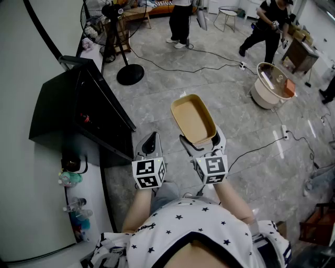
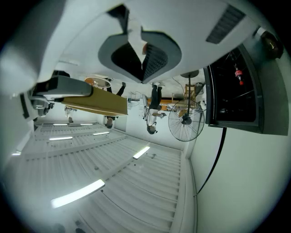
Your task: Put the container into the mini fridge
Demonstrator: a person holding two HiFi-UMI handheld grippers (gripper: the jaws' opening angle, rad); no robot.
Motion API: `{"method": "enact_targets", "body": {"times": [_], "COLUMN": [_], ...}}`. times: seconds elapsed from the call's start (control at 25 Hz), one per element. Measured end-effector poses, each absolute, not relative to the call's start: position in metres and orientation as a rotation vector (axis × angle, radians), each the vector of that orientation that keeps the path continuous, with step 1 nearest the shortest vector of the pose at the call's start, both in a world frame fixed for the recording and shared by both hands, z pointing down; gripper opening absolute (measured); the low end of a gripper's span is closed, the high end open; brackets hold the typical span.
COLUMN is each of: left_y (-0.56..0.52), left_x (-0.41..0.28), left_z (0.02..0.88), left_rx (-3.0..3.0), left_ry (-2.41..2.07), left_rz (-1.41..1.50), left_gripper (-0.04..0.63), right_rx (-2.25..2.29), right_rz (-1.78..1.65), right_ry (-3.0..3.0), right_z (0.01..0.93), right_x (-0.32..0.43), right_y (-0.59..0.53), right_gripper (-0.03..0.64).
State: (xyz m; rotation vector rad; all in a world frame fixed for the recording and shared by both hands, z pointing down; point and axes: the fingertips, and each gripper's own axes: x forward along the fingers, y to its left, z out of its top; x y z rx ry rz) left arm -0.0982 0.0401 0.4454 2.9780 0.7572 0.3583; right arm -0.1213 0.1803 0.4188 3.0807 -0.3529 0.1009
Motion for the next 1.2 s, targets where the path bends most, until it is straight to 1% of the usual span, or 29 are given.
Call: {"method": "enact_targets", "body": {"times": [0.2, 0.4, 1.2], "left_y": [0.072, 0.083, 0.077], "left_x": [-0.167, -0.201, -0.237], "left_z": [0.465, 0.47, 0.466], "left_rx": [2.957, 2.949, 2.949], "left_ry": [0.787, 0.811, 0.742], "left_rz": [0.42, 0.456, 0.434], "left_gripper": [0.012, 0.012, 0.012], "right_rx": [3.086, 3.125, 3.126], "right_rz": [0.109, 0.139, 0.104], "right_ry": [-0.322, -0.318, -0.501], "right_z": [0.426, 0.434, 0.433], "right_x": [-0.19, -0.227, -0.249], "right_y": [0.212, 0.225, 0.207], "right_gripper": [0.52, 0.52, 0.52]}}
